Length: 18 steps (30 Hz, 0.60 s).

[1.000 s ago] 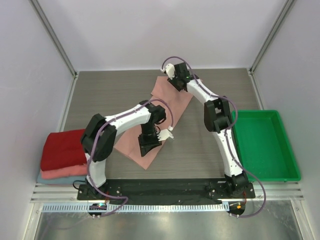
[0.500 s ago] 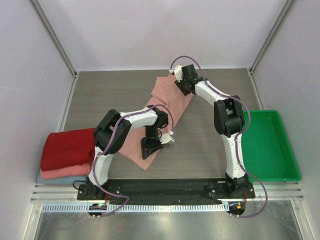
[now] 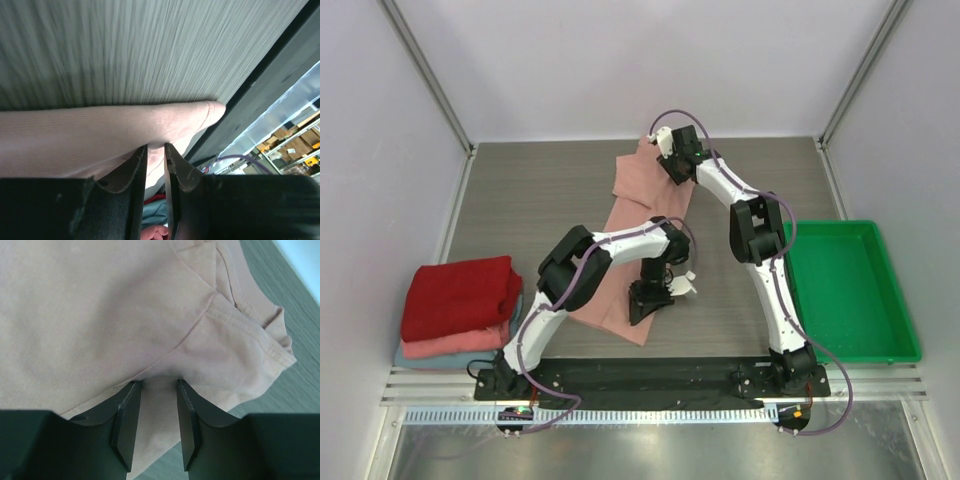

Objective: Fold and stack the t-shirts
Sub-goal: Fold the tshirt

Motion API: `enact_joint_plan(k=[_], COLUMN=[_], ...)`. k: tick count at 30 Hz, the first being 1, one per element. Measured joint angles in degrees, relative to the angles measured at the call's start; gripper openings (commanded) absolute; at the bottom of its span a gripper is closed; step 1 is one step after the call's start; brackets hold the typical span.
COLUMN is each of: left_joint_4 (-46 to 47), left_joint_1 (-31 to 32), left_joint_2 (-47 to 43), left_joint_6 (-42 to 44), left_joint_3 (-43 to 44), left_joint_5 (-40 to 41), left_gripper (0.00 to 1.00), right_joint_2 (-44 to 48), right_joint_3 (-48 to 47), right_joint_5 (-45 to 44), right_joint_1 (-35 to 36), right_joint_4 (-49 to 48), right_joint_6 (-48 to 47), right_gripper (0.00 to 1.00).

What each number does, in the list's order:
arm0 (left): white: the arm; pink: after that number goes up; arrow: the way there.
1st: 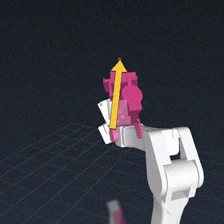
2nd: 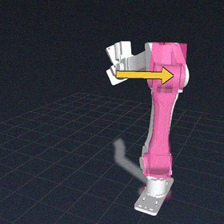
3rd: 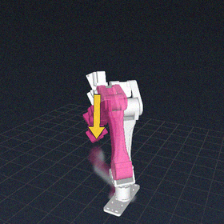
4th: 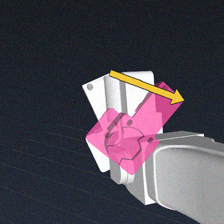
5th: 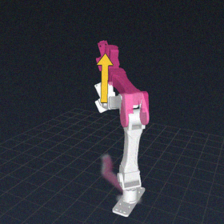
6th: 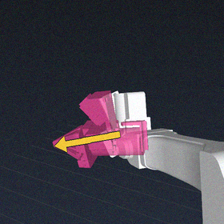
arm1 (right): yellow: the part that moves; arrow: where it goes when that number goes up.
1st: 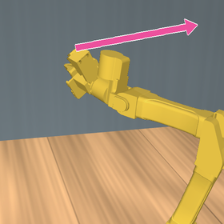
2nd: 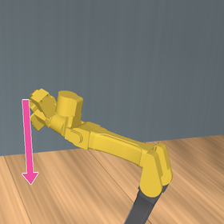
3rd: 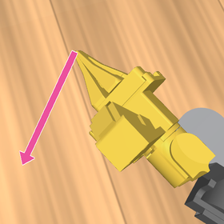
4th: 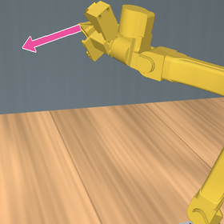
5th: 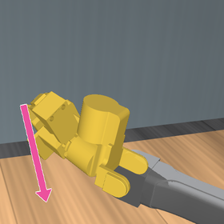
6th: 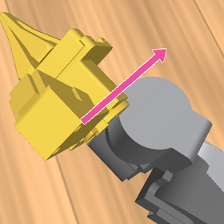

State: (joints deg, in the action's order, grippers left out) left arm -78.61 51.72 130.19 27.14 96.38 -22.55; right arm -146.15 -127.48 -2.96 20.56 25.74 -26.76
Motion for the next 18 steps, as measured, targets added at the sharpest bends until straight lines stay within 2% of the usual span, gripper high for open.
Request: enact_joint_plan(k=[9,18], left_joint_4=[-3.8,-0.5], left_joint_1=[1.3,4.2], left_joint_2=[10.1,11.6], left_joint_6=[-2.6,-3.8], left_joint_3=[20.0,24.7], left_joint_5=[-5.7,-8.5], left_gripper=[0.23,0.24], right_joint_2=[-7.0,-8.4], right_joint_3=[-10.7,-11.7], right_joint_5=[6.5,11.3], right_joint_1=[-0.2,0.7], right_joint_4=[-1.9,-5.1], right_joint_6=[1.0,2.1], right_gripper=[0.54,0.62])
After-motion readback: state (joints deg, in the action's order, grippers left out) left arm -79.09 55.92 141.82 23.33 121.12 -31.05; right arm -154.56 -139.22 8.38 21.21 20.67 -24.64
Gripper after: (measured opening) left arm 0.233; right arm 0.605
